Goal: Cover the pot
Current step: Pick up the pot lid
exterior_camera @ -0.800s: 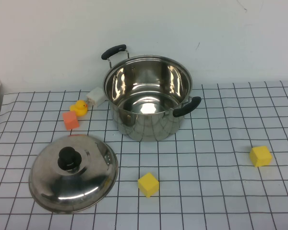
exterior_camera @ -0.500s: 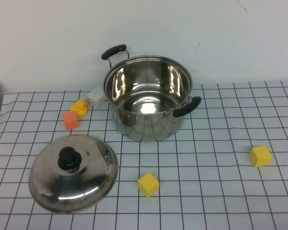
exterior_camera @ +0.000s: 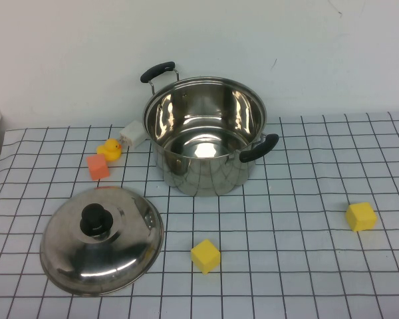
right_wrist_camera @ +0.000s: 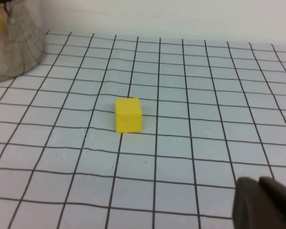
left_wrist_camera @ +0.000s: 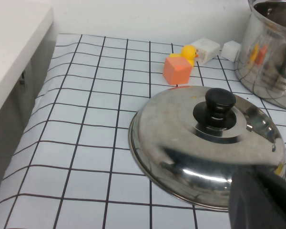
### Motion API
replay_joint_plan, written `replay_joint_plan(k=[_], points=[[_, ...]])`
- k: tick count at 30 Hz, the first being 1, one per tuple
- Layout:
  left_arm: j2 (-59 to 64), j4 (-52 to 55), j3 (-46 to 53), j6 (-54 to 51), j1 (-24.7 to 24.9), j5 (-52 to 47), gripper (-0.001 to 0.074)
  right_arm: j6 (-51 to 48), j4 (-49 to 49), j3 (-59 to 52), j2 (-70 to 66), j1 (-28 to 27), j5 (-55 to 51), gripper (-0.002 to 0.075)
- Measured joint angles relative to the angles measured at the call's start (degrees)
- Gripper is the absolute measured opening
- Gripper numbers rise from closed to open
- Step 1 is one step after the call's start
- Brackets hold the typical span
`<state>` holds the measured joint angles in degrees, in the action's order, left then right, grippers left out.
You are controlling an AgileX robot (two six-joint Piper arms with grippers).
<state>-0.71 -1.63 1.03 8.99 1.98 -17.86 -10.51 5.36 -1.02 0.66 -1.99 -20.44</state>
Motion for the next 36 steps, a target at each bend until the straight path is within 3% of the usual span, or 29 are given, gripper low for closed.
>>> replay_joint_plan(k=[19, 30, 36], points=[[0.00, 0.00, 0.09, 0.00, 0.00, 3.01, -0.0001, 0.00, 0.00, 0.00, 0.00, 0.00, 0.00, 0.0009], [0.00, 0.00, 0.09, 0.00, 0.00, 37.89, -0.0001, 0.00, 0.00, 0.00, 0.00, 0.00, 0.00, 0.0009], [0.00, 0.00, 0.09, 0.58, 0.00, 50.29, -0.0002, 0.00, 0.00, 0.00, 0.00, 0.00, 0.00, 0.0009]])
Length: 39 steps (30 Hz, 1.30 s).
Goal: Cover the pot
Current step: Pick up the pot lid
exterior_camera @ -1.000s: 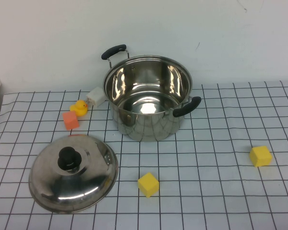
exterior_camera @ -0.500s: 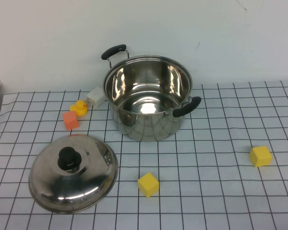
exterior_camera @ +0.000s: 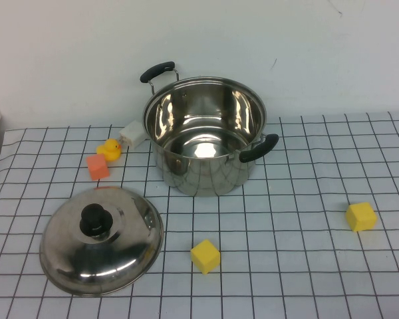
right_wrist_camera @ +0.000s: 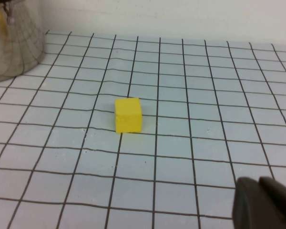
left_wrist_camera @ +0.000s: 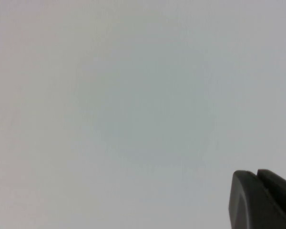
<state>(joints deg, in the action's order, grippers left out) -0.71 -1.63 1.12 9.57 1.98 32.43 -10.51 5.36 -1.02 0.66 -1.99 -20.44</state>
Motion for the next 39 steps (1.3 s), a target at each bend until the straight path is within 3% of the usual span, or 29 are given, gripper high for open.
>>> replay_joint_plan(k=[4, 11, 16, 27, 35, 39], points=[[-0.13, -1.97, 0.00, 0.36, 0.00, 2.47, -0.0001, 0.00, 0.00, 0.00, 0.00, 0.00, 0.00, 0.0009], [3.28, -4.89, -14.83, 0.60, 0.00, -23.57, -0.0001, 0.00, 0.00, 0.00, 0.00, 0.00, 0.00, 0.0009], [15.25, -5.38, -23.06, 0.60, 0.00, -27.45, -0.0001, 0.00, 0.00, 0.00, 0.00, 0.00, 0.00, 0.0009], [41.95, -4.90, -24.81, 6.30, 0.00, 1.40, -0.0001, 0.00, 0.00, 0.00, 0.00, 0.00, 0.00, 0.0009], [64.57, 12.03, -25.18, 7.36, 0.00, 10.81, -0.0001, 0.00, 0.00, 0.00, 0.00, 0.00, 0.00, 0.0009], [76.53, 13.61, -25.39, 7.25, 0.00, 18.58, 0.0022, 0.00, 0.00, 0.00, 0.00, 0.00, 0.00, 0.0009]])
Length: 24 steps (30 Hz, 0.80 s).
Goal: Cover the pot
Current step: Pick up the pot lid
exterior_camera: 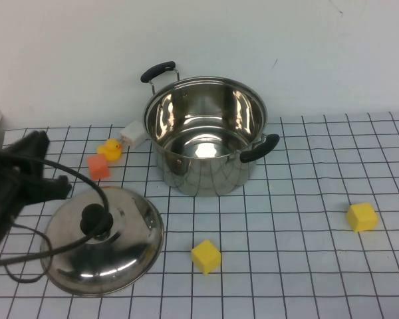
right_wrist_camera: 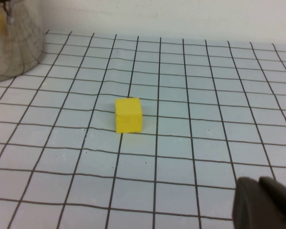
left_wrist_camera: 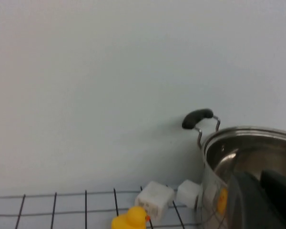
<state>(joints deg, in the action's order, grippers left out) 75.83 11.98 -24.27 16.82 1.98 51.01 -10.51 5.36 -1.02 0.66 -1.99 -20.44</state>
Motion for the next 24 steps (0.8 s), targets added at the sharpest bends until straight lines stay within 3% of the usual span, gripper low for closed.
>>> replay_joint_plan(k=[4, 9, 11, 19, 24], points=[[9.46, 0.11, -0.33, -0.14, 0.00, 5.10, 0.0182, 0.00, 0.00, 0.00, 0.00, 0.00, 0.00, 0.0009], [20.14, 3.48, -0.60, -0.14, 0.00, 10.18, 0.0501, 0.00, 0.00, 0.00, 0.00, 0.00, 0.00, 0.0009], [24.47, 5.31, -1.86, -0.14, 0.00, 11.55, 0.0571, 0.00, 0.00, 0.00, 0.00, 0.00, 0.00, 0.0009], [36.57, 6.34, -6.64, -0.14, 0.00, 11.95, 0.0617, 0.00, 0.00, 0.00, 0.00, 0.00, 0.00, 0.0009], [39.26, 7.13, -6.64, -0.03, 0.00, 11.70, 0.0568, 0.00, 0.00, 0.00, 0.00, 0.00, 0.00, 0.0009]])
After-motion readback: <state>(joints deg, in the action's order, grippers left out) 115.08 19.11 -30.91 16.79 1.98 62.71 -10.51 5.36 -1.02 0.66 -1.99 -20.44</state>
